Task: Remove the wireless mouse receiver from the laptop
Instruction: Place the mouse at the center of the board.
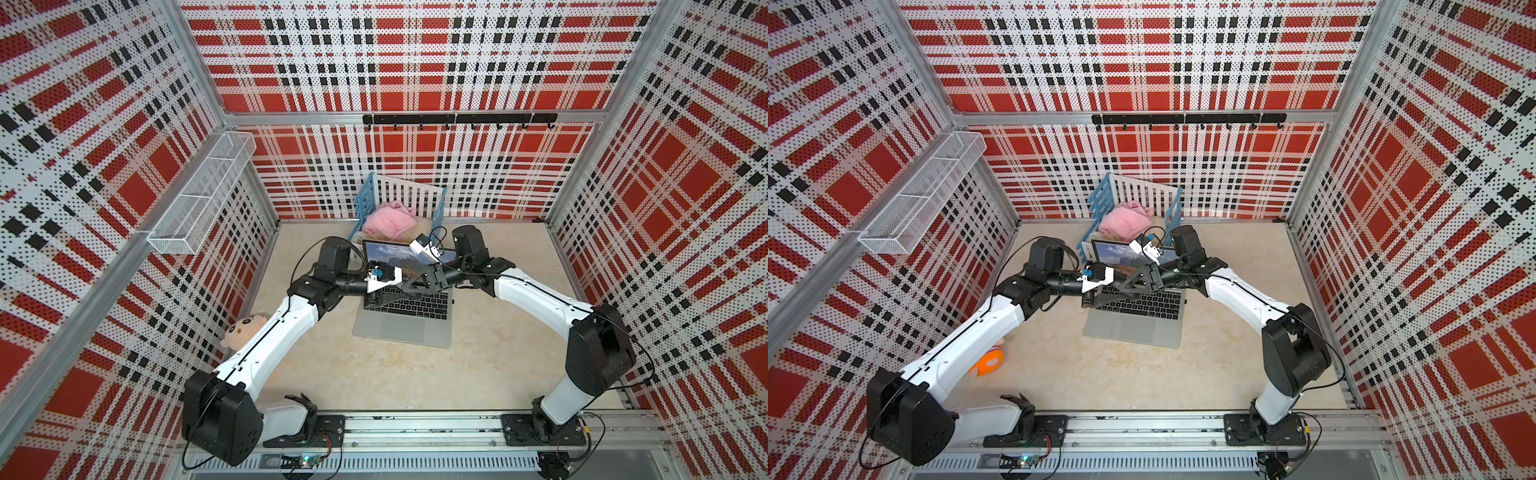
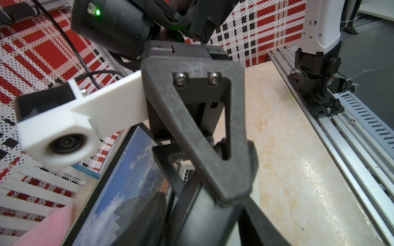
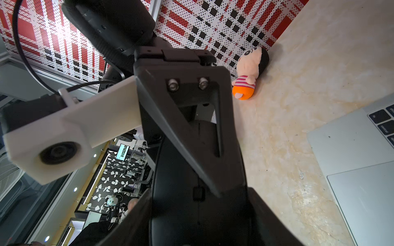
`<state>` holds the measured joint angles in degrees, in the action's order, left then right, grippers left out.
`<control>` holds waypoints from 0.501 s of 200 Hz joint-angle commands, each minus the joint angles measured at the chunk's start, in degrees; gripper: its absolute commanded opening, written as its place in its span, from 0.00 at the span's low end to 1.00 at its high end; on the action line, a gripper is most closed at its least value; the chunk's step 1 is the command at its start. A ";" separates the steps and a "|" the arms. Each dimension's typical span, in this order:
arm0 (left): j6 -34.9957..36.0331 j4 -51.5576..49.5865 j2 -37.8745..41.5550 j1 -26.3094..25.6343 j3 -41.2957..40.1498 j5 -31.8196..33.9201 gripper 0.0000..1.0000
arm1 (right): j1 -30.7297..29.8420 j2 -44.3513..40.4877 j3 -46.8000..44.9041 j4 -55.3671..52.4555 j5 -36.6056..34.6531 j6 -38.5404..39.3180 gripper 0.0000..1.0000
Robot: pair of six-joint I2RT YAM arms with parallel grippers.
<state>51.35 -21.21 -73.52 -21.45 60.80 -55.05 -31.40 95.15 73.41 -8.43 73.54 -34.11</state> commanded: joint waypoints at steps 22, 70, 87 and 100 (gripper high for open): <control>1.13 -1.68 -0.19 0.03 1.33 -2.30 0.41 | -0.34 0.06 -0.13 1.57 0.84 0.37 0.55; 1.73 -3.56 -1.54 -0.07 2.66 -3.13 0.12 | -0.36 1.30 0.00 1.84 0.64 0.18 0.68; 1.21 -3.62 -1.69 0.09 2.88 -4.04 0.00 | 0.01 1.32 0.54 1.56 -0.10 0.52 0.82; -0.10 -3.57 -2.02 0.38 3.44 -4.72 0.00 | 1.25 0.73 1.04 0.09 -2.32 1.11 0.92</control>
<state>53.58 -24.32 -74.91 -21.10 61.58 -56.88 -30.98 95.72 73.25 -8.32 74.19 -34.74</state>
